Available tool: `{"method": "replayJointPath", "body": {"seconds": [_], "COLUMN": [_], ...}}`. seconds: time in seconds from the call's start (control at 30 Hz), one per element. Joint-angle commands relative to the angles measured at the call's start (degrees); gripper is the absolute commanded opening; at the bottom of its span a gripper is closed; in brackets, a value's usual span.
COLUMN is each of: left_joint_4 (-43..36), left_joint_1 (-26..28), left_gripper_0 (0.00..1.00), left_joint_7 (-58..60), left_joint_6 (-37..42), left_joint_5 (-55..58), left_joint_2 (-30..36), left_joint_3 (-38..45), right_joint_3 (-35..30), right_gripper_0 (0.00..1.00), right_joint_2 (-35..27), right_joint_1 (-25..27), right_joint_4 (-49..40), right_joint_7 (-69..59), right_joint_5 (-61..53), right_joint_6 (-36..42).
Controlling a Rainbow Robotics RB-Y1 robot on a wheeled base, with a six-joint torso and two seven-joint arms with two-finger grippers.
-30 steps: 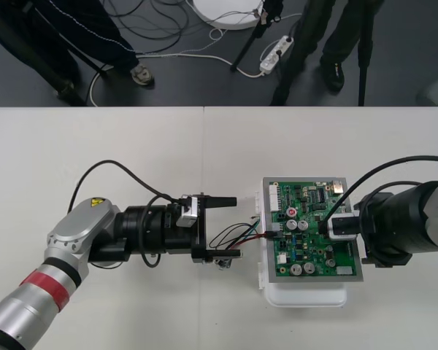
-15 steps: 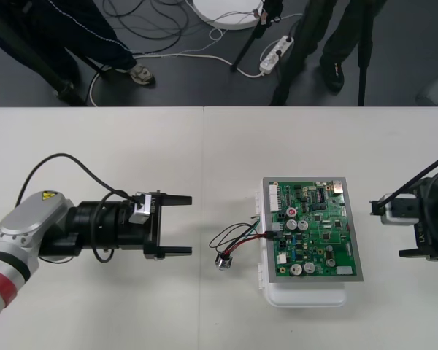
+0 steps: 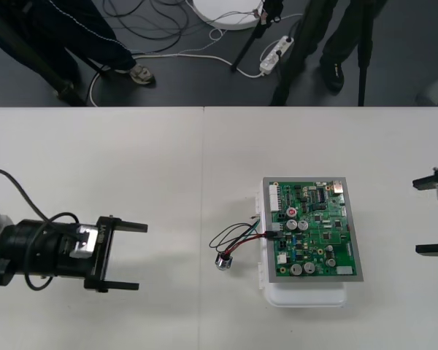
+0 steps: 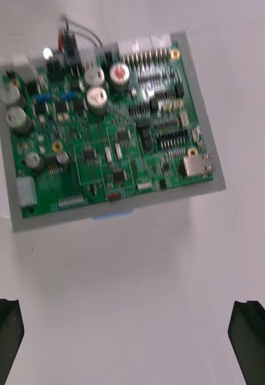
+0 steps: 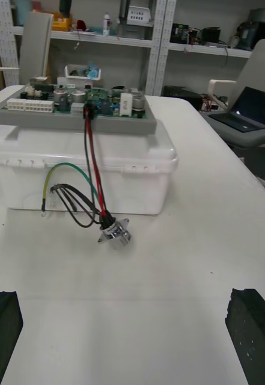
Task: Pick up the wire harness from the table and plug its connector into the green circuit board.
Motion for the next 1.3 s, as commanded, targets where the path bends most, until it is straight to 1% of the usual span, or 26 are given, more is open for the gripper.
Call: {"method": "replayJointPath", "body": {"seconds": [0.03, 0.2, 0.33, 0.57, 0.73, 0.87, 1.03, 1.13, 1.3], "left_joint_4": [-8.2, -14.5, -18.5, -28.2, -33.1, -34.4, -34.4, -34.1, -32.4], "left_joint_1": [6.5, 10.4, 13.4, 18.4, 20.1, 20.1, 19.0, 16.1, 11.8], "left_gripper_0": [1.0, 1.0, 1.0, 1.0, 1.0, 1.0, 1.0, 1.0, 1.0], "left_joint_7": [8.6, 14.2, 18.2, 25.7, 31.3, 36.0, 38.0, 38.9, 40.4], "left_joint_6": [-6.7, -10.2, -12.1, -12.7, -12.8, -12.5, -11.1, -11.0, -11.4], "left_joint_5": [-1.9, -3.2, -3.2, -3.0, -2.1, 0.4, 2.9, 3.0, 2.9], "left_joint_2": [5.0, 6.9, 8.1, 10.7, 12.6, 15.4, 18.3, 18.8, 18.9], "left_joint_3": [7.7, 14.2, 19.5, 28.9, 34.1, 35.7, 35.6, 35.6, 34.3], "right_joint_3": [-3.0, -4.1, -4.4, -4.7, -4.3, -3.2, -3.2, -3.3, -3.9], "right_gripper_0": [1.0, 1.0, 1.0, 1.0, 1.0, 1.0, 1.0, 1.0, 1.0], "right_joint_2": [-3.1, -4.3, -5.9, -7.8, -7.8, -7.8, -7.8, -7.8, -8.3], "right_joint_1": [3.1, 3.2, 2.9, 0.7, -0.3, -1.1, -1.1, -1.1, -1.1], "right_joint_4": [2.5, 7.4, 14.2, 22.3, 25.1, 25.7, 24.7, 23.9, 24.1], "right_joint_7": [4.2, 13.5, 21.9, 31.8, 36.1, 37.1, 35.7, 31.8, 30.1], "right_joint_5": [-10.9, -18.0, -24.5, -28.4, -30.0, -32.7, -34.5, -34.5, -33.7], "right_joint_6": [2.4, 2.5, 0.8, -4.3, -6.6, -7.8, -10.1, -11.7, -12.4]}}
